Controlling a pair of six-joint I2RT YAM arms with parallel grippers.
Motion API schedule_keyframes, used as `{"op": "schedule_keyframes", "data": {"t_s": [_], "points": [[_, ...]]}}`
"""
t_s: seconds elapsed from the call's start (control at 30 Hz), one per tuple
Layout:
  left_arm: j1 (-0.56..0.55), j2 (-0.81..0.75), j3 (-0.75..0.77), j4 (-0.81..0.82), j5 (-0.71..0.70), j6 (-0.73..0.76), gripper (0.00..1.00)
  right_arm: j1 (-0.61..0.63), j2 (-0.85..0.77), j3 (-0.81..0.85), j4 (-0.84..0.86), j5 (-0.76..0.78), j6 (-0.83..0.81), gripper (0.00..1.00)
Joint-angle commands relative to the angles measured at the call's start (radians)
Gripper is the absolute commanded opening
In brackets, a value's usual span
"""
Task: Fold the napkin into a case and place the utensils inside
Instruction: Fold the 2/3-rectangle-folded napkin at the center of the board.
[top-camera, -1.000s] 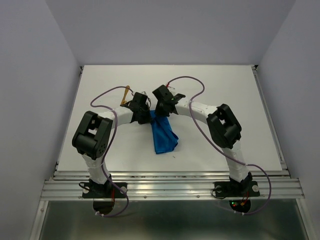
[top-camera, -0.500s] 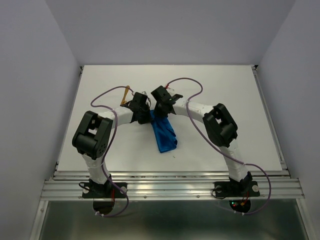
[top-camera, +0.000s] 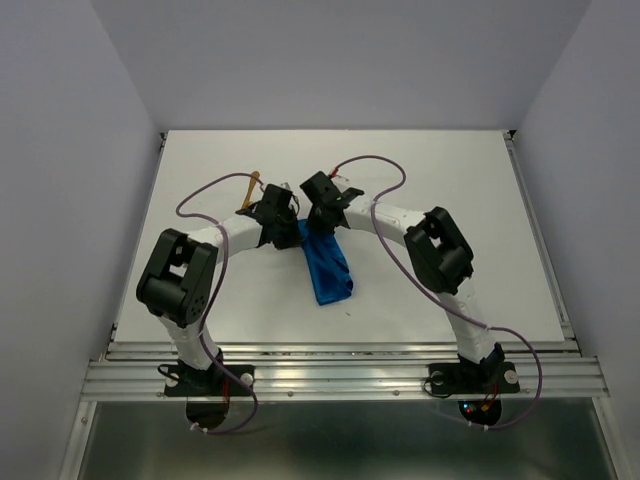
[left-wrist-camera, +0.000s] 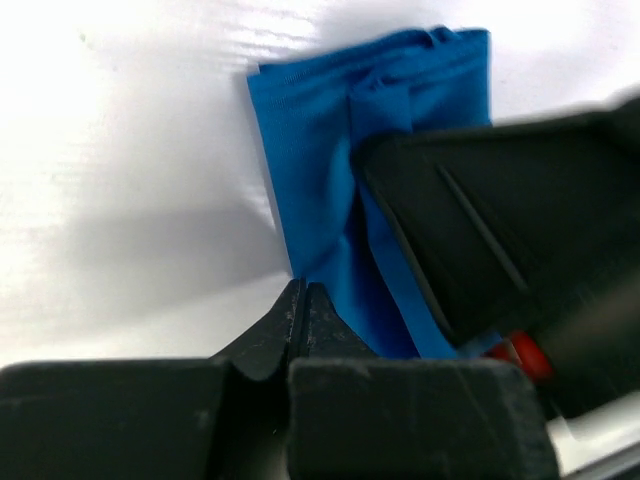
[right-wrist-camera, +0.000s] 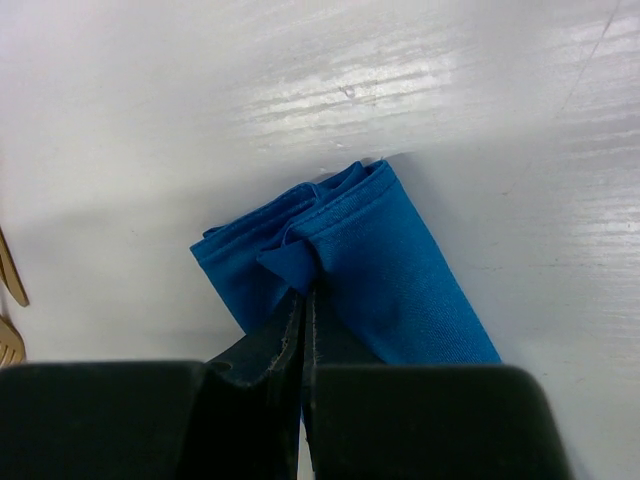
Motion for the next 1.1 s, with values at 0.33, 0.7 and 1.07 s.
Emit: {"op": "schedule_keyframes", "data": {"t_s": [0.33,0.7,1.07], "points": [[-0.002,-0.293,-0.145,-0.033,0.038,-0.124,0.33,0.006,0.073,0.101,-0.072,0.096,0.016,0.01],[-0.002,-0.393,-0.208,-0.010,0.058,-0.138,0.81,0.006,0.118,0.179,-0.172,0.135,0.019,0.01],[-0.011,-0.379,-0.177,-0.016,0.089,-0.123,0.88,0.006,0.121,0.208,-0.224,0.183,0.053,0.01]]}}
